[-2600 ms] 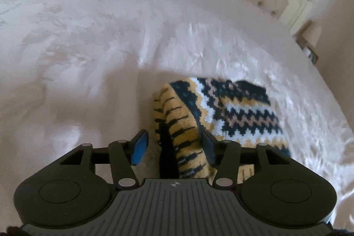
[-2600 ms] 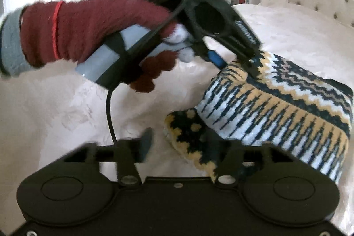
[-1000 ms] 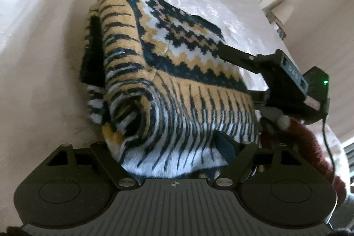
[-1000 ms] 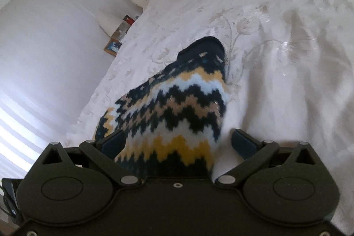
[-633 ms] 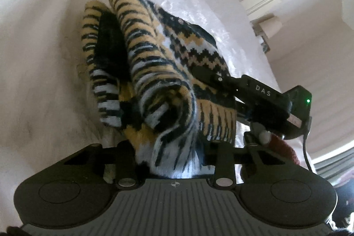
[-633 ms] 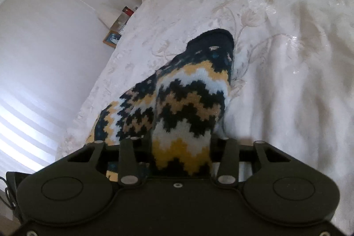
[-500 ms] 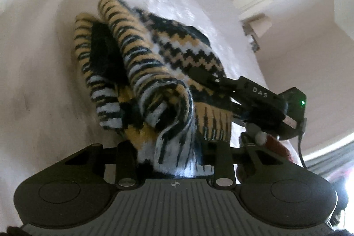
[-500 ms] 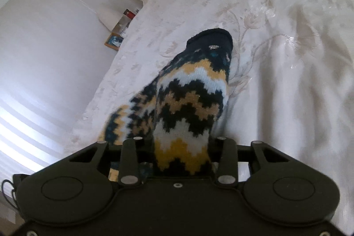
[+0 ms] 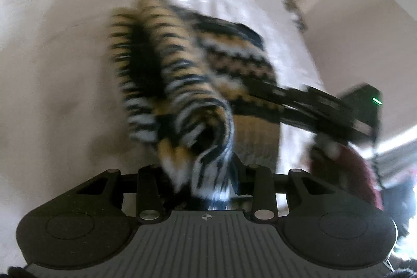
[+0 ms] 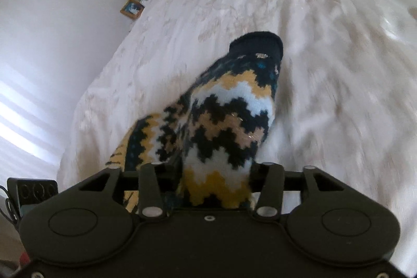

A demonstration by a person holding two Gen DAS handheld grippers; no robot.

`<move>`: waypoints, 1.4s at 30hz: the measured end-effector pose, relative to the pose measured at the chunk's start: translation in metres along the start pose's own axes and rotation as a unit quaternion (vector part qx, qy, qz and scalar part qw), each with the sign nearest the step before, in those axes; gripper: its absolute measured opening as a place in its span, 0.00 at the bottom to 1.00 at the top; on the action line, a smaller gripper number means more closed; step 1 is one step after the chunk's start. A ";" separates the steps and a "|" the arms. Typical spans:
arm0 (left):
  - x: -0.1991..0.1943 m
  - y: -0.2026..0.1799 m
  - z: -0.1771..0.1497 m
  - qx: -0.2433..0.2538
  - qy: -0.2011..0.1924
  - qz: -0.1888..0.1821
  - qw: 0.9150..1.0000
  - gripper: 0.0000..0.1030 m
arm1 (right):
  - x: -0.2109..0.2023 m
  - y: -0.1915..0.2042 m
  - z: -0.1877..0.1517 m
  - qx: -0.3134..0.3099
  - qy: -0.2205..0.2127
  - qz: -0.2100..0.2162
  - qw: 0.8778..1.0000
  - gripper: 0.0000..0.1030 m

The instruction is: Fold small clothes

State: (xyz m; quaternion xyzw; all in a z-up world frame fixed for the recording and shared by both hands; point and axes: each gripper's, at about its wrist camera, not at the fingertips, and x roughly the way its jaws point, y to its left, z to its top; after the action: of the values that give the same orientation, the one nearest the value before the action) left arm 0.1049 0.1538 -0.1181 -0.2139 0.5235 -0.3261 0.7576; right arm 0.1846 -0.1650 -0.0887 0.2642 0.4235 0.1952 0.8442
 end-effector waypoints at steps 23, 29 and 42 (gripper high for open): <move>-0.074 -0.071 -0.032 0.208 -0.154 0.160 0.953 0.49 | -0.041 0.014 -0.059 -0.031 -0.075 -0.085 0.993 1.00; -0.038 -0.091 -0.009 0.245 -0.157 0.175 0.941 0.63 | -0.052 0.026 -0.060 -0.053 -0.105 -0.092 0.989 1.00; 0.004 -0.025 -0.001 0.162 -0.129 0.242 0.948 0.79 | -0.045 0.038 -0.045 -0.087 -0.126 -0.186 0.970 1.00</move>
State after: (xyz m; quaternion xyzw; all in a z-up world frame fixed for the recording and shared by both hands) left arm 0.0983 0.1337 -0.1039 0.0045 0.3972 -0.1830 0.8993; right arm 0.1189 -0.1478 -0.0608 0.1288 0.3365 0.0354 0.9321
